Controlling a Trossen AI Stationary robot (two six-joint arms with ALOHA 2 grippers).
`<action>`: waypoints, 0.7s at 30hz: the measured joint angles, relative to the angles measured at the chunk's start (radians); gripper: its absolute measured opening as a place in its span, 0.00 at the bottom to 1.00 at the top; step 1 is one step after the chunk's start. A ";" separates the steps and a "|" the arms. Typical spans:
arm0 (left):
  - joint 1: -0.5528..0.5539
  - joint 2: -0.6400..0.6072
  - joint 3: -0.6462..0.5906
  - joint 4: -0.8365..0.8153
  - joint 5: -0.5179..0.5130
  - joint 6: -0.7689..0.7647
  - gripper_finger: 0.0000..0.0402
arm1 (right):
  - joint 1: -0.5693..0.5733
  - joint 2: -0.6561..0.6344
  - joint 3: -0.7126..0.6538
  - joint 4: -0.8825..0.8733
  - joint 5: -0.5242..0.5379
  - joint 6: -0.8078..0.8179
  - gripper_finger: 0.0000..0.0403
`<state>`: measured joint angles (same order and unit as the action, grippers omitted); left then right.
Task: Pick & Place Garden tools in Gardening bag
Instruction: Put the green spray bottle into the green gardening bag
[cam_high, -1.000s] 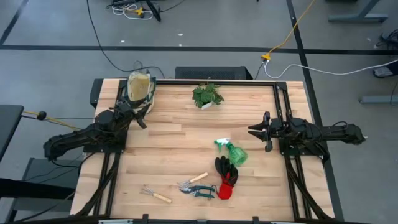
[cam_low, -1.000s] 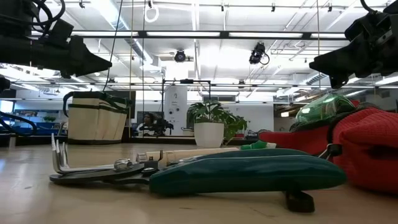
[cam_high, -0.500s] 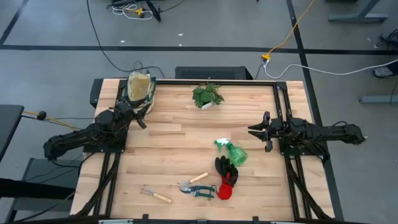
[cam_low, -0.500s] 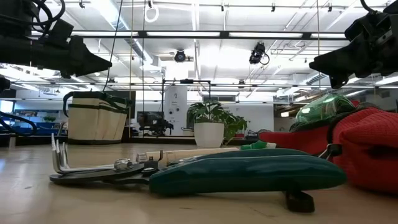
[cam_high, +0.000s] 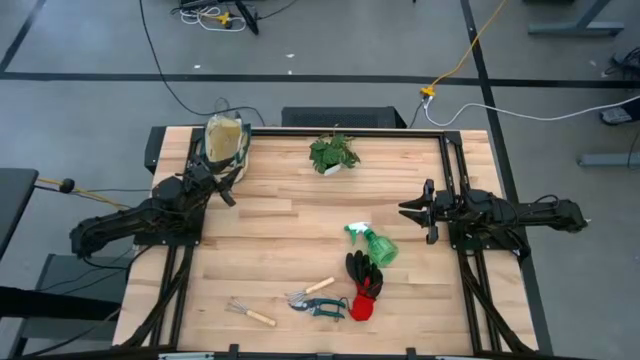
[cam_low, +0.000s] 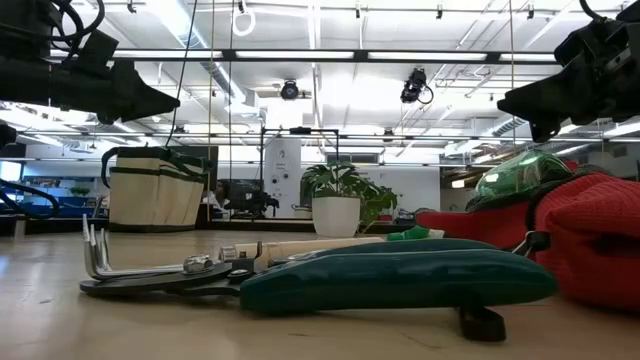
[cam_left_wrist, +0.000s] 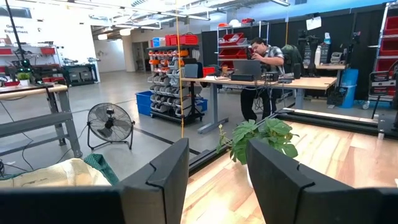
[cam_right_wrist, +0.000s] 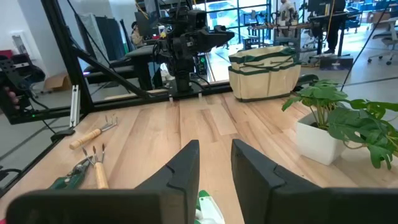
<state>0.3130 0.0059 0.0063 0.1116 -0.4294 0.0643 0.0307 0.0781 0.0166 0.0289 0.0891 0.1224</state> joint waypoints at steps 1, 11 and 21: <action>0.000 0.000 0.000 0.000 0.000 0.000 0.42 | 0.000 0.000 0.000 0.000 0.000 0.000 0.24; 0.000 0.000 0.000 0.000 0.000 0.000 0.42 | 0.000 0.000 0.000 0.000 0.000 0.000 0.24; 0.000 0.000 0.000 0.000 0.000 -0.002 0.42 | 0.000 0.000 0.000 0.029 0.002 0.000 0.24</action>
<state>0.3129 0.0059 0.0066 0.1116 -0.4294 0.0626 0.0306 0.0784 0.0164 0.0579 0.0915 0.1220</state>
